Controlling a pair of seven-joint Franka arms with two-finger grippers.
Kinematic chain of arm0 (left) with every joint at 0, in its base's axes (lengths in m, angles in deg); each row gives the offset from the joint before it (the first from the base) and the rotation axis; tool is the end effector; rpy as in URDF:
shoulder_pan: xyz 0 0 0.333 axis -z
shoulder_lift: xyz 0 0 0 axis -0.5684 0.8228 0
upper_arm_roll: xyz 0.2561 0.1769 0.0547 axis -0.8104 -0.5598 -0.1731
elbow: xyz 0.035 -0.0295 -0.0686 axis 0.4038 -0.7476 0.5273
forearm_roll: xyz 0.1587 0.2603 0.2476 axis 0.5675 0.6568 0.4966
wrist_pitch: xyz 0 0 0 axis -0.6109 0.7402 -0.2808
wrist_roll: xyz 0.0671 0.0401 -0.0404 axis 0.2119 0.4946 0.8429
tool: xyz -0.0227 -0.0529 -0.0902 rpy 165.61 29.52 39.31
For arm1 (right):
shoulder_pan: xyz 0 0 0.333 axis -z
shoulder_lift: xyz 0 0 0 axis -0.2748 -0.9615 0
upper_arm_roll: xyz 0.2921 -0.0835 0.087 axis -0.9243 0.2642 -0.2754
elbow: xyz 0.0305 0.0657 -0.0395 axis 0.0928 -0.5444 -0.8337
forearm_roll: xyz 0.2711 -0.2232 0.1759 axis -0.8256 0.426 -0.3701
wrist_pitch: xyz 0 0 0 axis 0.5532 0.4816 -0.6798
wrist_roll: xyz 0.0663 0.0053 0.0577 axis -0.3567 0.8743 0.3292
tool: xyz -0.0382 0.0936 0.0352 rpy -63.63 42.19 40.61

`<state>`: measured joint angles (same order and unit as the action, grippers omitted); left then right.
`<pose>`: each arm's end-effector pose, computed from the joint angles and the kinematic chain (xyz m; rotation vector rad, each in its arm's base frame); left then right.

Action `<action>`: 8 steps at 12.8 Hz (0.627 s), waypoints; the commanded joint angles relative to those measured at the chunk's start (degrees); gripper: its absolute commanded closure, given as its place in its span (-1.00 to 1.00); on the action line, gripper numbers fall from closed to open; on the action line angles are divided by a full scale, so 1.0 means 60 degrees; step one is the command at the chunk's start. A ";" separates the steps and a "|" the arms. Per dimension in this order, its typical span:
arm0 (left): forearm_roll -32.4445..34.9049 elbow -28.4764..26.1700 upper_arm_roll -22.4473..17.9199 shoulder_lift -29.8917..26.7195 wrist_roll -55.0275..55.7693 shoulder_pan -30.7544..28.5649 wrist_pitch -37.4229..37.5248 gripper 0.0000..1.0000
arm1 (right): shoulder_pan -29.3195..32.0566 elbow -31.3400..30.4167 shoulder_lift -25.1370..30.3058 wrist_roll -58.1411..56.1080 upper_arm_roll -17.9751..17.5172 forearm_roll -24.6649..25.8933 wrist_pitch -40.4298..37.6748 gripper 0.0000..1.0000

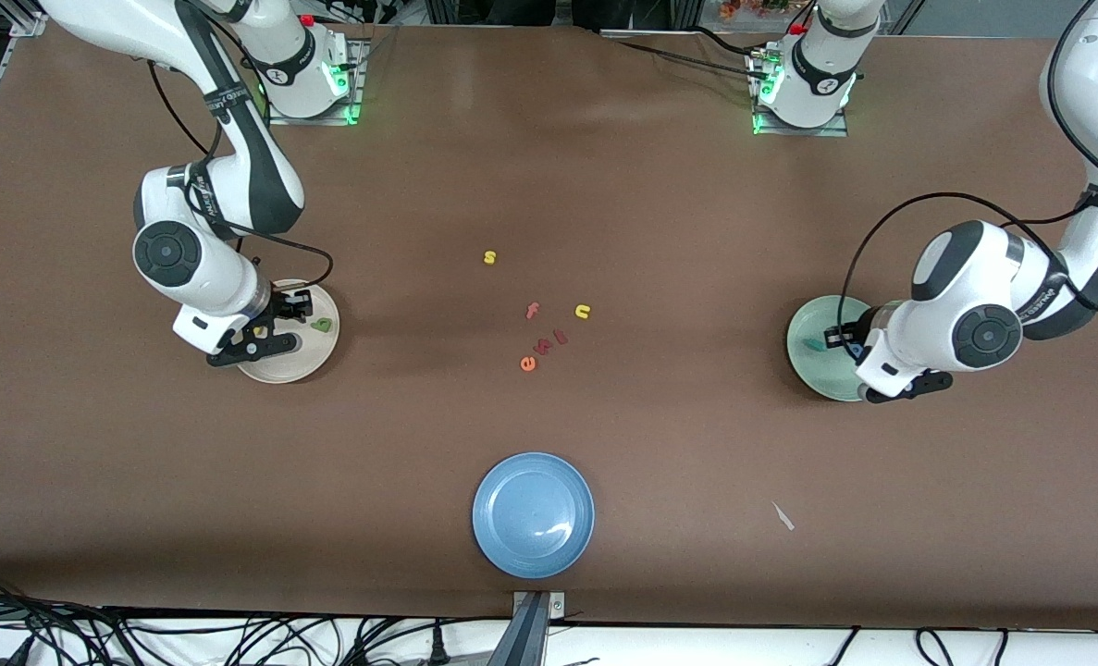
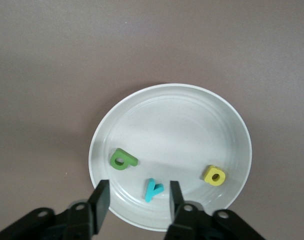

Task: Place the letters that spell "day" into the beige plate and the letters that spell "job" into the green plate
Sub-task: 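Drop the p on the beige plate while the left drops a on green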

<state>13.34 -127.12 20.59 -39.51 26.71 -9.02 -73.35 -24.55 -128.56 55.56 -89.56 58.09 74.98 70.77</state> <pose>0.6025 -0.0140 0.2520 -2.9966 -0.3109 0.5414 0.5736 0.1041 0.2773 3.0353 0.3917 -0.1794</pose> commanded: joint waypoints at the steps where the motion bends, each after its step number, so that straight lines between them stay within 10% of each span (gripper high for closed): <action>1: 0.0328 -0.0086 -0.0023 0.0101 -0.0427 -0.0136 0.0013 -0.74 | -0.0018 0.0414 0.0218 -0.0115 -0.0010 -0.0180 -0.0340 -0.74; 2: 0.0328 -0.0042 -0.0023 0.0058 -0.0586 -0.0151 0.0056 -0.99 | -0.0018 0.0778 0.0364 -0.0101 -0.0024 -0.0195 -0.0850 -1.00; 8: 0.0313 0.2704 0.0079 -0.0104 -0.0632 0.0973 0.2102 -0.99 | -0.0032 0.3956 0.1317 -0.0334 0.0440 -0.0954 -0.4919 -1.00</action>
<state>13.98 -118.57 21.61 -39.31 24.19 -7.94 -67.10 -24.61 -110.18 62.55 -89.64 58.20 71.88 48.84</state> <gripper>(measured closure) 0.018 0.000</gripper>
